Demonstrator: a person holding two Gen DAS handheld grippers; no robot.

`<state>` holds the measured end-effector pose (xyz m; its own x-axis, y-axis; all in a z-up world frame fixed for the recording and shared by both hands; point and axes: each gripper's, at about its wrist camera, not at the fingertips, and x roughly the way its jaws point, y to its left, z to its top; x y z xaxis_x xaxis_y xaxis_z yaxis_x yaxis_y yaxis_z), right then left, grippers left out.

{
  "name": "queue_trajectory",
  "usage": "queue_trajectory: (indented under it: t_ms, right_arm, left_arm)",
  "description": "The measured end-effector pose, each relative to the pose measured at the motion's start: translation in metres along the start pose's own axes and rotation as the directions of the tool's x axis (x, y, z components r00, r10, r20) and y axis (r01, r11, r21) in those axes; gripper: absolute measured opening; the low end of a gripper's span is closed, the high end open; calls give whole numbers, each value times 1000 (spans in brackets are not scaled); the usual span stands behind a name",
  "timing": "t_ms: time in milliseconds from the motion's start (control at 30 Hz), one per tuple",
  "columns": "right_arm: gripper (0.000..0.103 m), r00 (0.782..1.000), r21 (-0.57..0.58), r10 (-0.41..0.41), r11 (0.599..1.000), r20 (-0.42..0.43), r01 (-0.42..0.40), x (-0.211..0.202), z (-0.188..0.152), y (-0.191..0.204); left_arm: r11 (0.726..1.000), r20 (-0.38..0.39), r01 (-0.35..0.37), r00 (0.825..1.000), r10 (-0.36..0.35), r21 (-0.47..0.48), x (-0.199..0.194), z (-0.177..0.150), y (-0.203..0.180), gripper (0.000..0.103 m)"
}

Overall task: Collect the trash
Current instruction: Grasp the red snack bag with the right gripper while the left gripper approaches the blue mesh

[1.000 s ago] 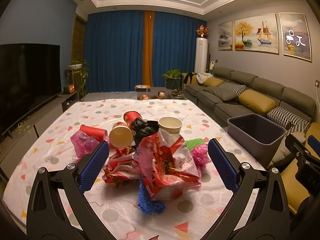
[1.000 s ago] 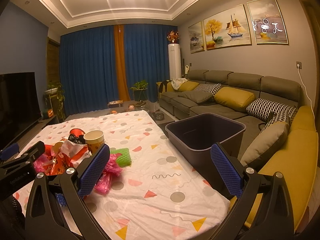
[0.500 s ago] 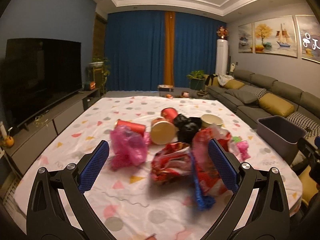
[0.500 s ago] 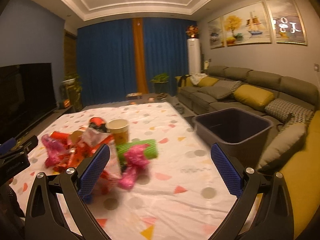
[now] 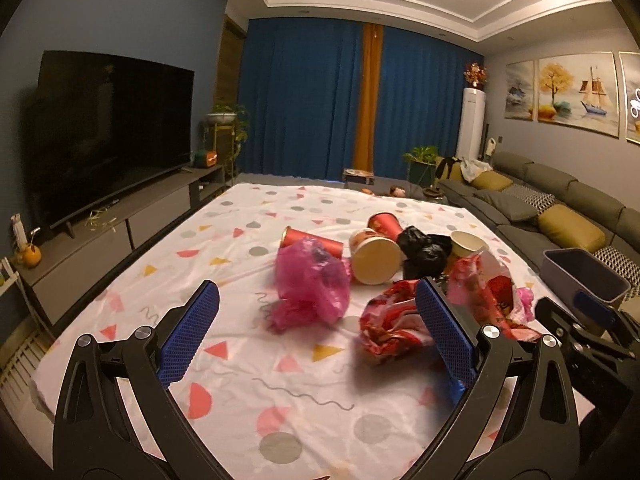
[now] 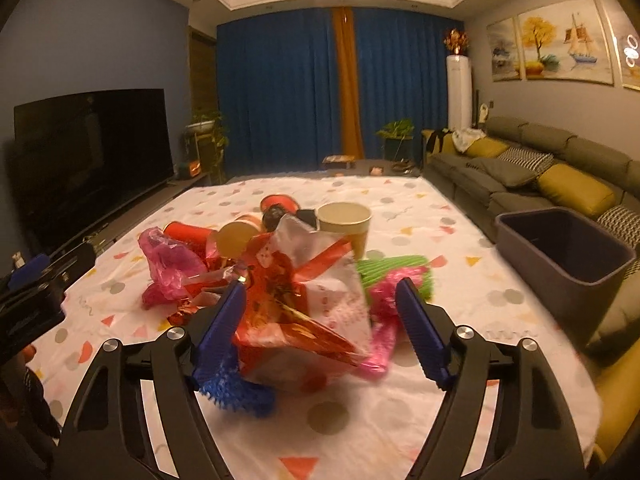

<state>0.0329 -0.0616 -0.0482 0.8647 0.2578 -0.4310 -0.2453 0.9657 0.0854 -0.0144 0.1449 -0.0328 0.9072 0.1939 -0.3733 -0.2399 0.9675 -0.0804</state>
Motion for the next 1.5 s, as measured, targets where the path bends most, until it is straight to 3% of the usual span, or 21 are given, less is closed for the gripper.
queue_trajectory:
  t_ms: [167,333,433,633,1100,1200,1333,1500]
  right_arm:
    - [63,999,8,7,1000,-35,-7,21,8,3]
    - [37,995,3,26,1000,-96,-26,43,7,5]
    - [28,990,14,54,999,-129,-52,54,4,2]
    - [5,990,-2,70,997,-123,-71,56,4,-3]
    - [2,999,33,43,999,-30,-42,22,6,-27]
    - [2,999,46,32,998,-10,-32,14,8,-34]
    - [2,1000,57,19,998,0,-19,5,8,-42]
    - [2,1000,67,9,998,16,-10,-5,8,-52]
  left_arm:
    - [1000,-10,1,1000,-1,-7,5,-2,6,96]
    - [1000,-20,20,1000,-20,-2,10,-4,4,96]
    - [999,-24,32,999,-32,8,13,-5,-1,96]
    - [997,-34,71,997,-71,27,19,-9,-13,96]
    - [985,-78,164,984,-160,48,25,-21,-38,96]
    - [976,-125,207,972,-198,65,30,-30,-51,96]
    - [960,-188,258,954,-235,108,38,-42,-71,83]
    - [944,-307,318,910,-278,88,56,-57,-82,69]
